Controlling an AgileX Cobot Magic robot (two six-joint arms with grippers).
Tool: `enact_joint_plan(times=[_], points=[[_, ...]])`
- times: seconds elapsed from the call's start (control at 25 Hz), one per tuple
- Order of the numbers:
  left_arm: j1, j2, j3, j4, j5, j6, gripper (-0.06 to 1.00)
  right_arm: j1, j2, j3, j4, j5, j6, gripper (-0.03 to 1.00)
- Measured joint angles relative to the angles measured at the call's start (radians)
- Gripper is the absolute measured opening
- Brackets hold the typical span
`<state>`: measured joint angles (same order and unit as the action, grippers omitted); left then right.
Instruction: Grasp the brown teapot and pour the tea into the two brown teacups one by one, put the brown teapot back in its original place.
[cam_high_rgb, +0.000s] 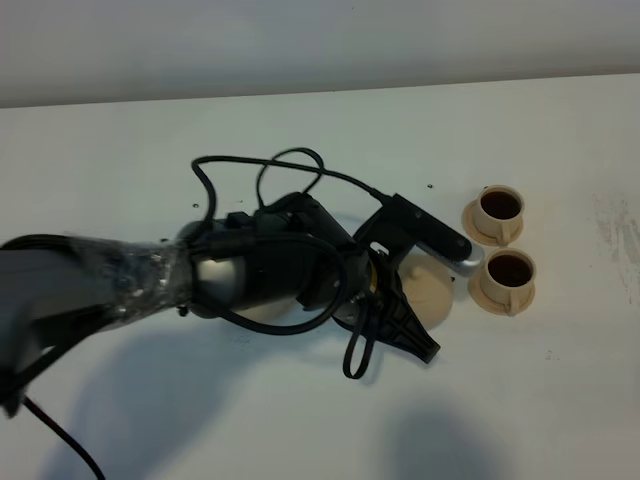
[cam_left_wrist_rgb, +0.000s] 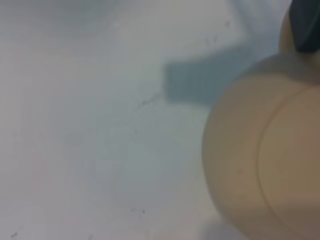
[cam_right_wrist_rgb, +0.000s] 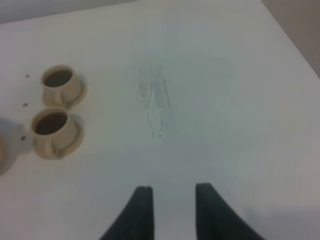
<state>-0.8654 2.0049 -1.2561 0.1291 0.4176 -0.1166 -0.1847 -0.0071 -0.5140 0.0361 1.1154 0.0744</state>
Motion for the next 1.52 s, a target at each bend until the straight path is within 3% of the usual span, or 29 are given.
enact_joint_plan(times=[0.32,0.64,0.88,1.12,1.52], points=[[0.000,-0.002,0.000,-0.002,-0.017,0.000,0.12,0.000,0.000,0.000,0.000,0.000,0.000,0.22],[0.044,-0.230,0.016,0.069,0.170,-0.001,0.12,0.000,0.000,0.000,0.000,0.000,0.000,0.22],[0.132,-0.415,0.161,0.129,0.281,-0.024,0.12,0.000,0.000,0.000,0.000,0.000,0.000,0.22],[0.232,-0.462,0.306,0.124,0.231,-0.057,0.12,0.000,0.000,0.000,0.000,0.000,0.000,0.22],[0.318,-0.361,0.320,0.121,0.117,-0.080,0.12,0.000,0.000,0.000,0.000,0.000,0.000,0.22]])
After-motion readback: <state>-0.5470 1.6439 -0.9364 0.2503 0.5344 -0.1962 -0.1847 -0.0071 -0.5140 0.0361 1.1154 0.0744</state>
